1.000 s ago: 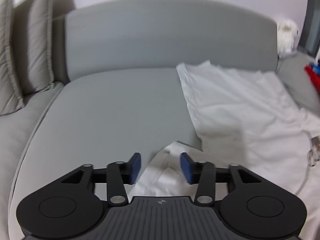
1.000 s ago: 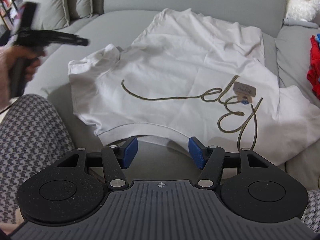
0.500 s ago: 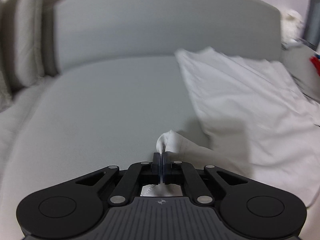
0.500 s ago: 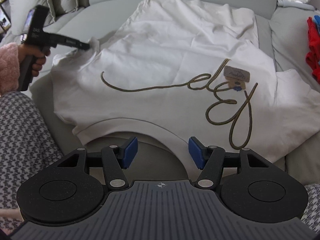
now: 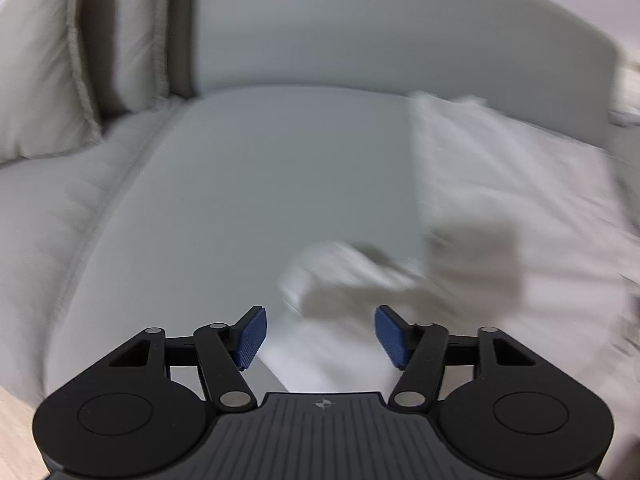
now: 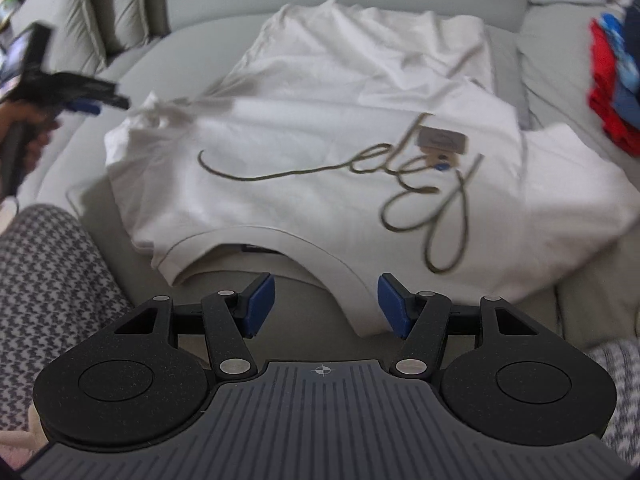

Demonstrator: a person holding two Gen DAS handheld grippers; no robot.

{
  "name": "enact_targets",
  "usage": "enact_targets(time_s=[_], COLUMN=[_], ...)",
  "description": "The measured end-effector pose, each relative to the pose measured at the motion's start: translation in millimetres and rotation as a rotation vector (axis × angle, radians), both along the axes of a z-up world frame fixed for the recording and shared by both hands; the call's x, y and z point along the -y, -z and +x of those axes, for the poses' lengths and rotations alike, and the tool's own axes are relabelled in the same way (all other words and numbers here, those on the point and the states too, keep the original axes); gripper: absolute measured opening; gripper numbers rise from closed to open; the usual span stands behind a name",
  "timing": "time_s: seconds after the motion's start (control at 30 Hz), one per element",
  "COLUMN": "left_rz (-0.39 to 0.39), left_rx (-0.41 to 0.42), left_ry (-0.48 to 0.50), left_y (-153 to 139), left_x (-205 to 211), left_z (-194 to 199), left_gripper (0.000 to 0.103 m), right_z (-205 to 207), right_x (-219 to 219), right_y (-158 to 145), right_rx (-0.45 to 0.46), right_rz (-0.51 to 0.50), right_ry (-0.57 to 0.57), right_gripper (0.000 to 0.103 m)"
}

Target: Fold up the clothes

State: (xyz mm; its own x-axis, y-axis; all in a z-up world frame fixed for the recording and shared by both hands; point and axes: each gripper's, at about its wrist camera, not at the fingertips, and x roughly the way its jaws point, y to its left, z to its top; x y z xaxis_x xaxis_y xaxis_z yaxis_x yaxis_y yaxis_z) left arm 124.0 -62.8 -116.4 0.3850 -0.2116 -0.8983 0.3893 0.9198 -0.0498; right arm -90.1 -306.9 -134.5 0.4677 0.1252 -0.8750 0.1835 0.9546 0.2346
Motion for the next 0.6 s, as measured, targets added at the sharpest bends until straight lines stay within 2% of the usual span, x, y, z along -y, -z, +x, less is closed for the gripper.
enact_targets(time_s=[0.03, 0.1, 0.17, 0.2, 0.27, 0.37, 0.4, 0.5, 0.6], left_rz=[-0.025, -0.121, -0.193, -0.237, -0.291, -0.386, -0.429, -0.458, -0.441], left_rx=[-0.038, -0.167, -0.254, -0.289, -0.281, -0.219, -0.249, -0.355, -0.361], left_ry=[0.018, 0.019, -0.066, -0.151, -0.274, -0.465, -0.531, -0.604, -0.648], left_y=[-1, 7, 20, 27, 33, 32, 37, 49, 56], left_x=[6, 19, 22, 20, 18, 12, 11, 14, 19], left_z=[-15, -55, -76, -86, -98, -111, -114, -118, -125], left_gripper=[0.06, 0.063, 0.062, 0.062, 0.061, 0.065, 0.064, 0.061, 0.061], right_z=[-5, -17, -27, -31, -39, -49, -51, -56, -58], right_x=[3, 10, 18, 22, 37, 61, 68, 86, 89], right_y=[0, 1, 6, 8, 16, 29, 33, 53, 64], right_rx=[0.001, 0.003, 0.003, 0.002, 0.002, 0.015, 0.019, 0.043, 0.042], right_rz=[0.007, 0.023, 0.068, 0.09, 0.182, 0.322, 0.37, 0.555, 0.636], right_ry=[0.009, 0.029, 0.072, 0.093, 0.2, 0.373, 0.424, 0.552, 0.596], right_gripper=[0.063, 0.063, 0.063, 0.063, 0.063, 0.063, 0.063, 0.054, 0.054])
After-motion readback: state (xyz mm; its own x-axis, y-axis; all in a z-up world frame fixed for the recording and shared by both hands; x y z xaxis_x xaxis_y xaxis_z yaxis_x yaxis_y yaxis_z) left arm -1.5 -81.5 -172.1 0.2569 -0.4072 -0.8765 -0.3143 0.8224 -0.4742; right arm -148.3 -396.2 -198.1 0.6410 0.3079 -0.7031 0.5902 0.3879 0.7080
